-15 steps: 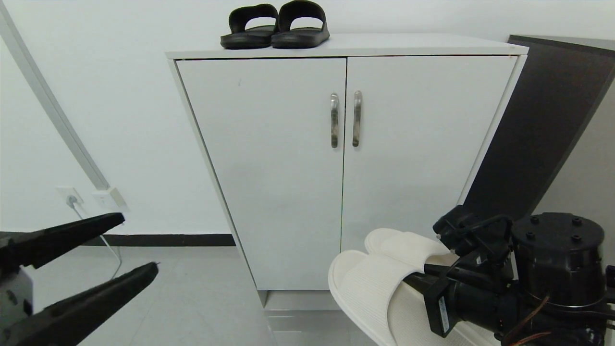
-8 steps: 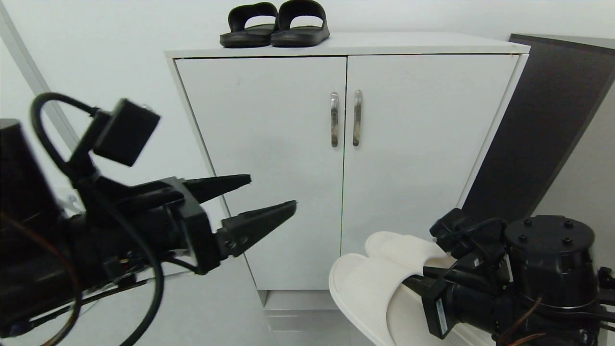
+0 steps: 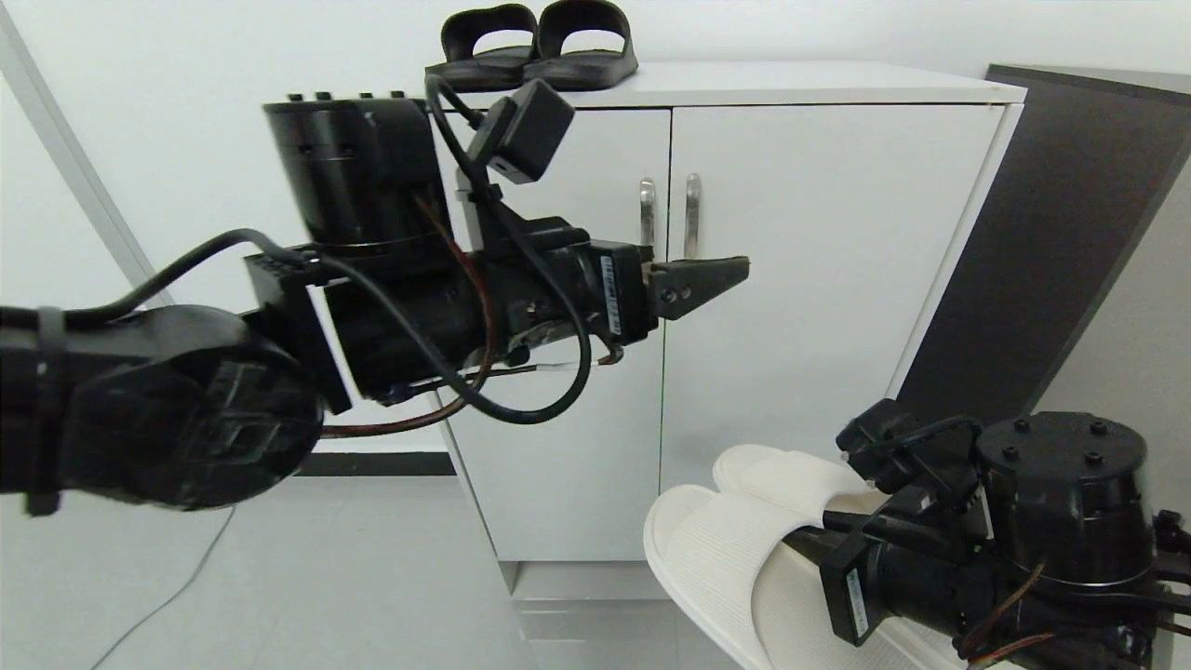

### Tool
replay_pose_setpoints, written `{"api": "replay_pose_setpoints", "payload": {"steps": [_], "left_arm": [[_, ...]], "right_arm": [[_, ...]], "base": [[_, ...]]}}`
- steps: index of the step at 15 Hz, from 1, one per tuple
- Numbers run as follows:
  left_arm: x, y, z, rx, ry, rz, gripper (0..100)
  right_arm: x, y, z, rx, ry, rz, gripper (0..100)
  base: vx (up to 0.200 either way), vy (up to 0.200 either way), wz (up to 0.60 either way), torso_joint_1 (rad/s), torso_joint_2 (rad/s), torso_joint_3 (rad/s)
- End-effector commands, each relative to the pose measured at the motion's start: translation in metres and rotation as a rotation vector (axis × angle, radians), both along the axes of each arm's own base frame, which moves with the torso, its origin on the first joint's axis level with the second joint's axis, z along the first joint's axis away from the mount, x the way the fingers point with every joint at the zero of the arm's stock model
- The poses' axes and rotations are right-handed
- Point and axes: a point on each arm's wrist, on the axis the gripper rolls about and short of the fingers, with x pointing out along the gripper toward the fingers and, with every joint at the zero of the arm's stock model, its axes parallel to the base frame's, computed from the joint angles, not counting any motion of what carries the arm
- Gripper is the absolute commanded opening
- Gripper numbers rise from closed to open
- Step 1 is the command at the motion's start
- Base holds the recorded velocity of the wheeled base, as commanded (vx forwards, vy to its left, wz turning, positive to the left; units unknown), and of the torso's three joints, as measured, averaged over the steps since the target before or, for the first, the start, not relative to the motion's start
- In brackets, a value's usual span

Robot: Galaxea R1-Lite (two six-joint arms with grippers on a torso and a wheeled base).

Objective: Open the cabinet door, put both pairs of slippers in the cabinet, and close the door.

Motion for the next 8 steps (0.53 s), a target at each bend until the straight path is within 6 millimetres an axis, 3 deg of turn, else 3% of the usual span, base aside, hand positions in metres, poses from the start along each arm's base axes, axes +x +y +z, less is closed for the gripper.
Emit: {"api": "replay_pose_setpoints", "payload": {"steps": [1, 4, 8], "left_arm": [[0.027, -0.016, -0.01, 0.008, 0.041, -0.028, 100], [0.041, -0.005, 0.005, -0.089, 0.13, -0.156, 100], [0.065, -0.007, -0.004, -0.101, 0.15, -0.103, 100]], "right_arm": [[0.001, -0.001, 0.001, 0.002, -0.002, -0.005, 0], [0.001, -0.001, 0.001, 0.007, 0.004, 0.015, 0], [0.001, 0.0, -0.001, 0.003, 0.008, 0.015, 0]], "base": [[0.0, 0.0, 0.0, 0.0, 0.0, 0.0], [0.0, 0.0, 0.0, 0.0, 0.0, 0.0], [0.0, 0.0, 0.0, 0.0, 0.0, 0.0]]}}
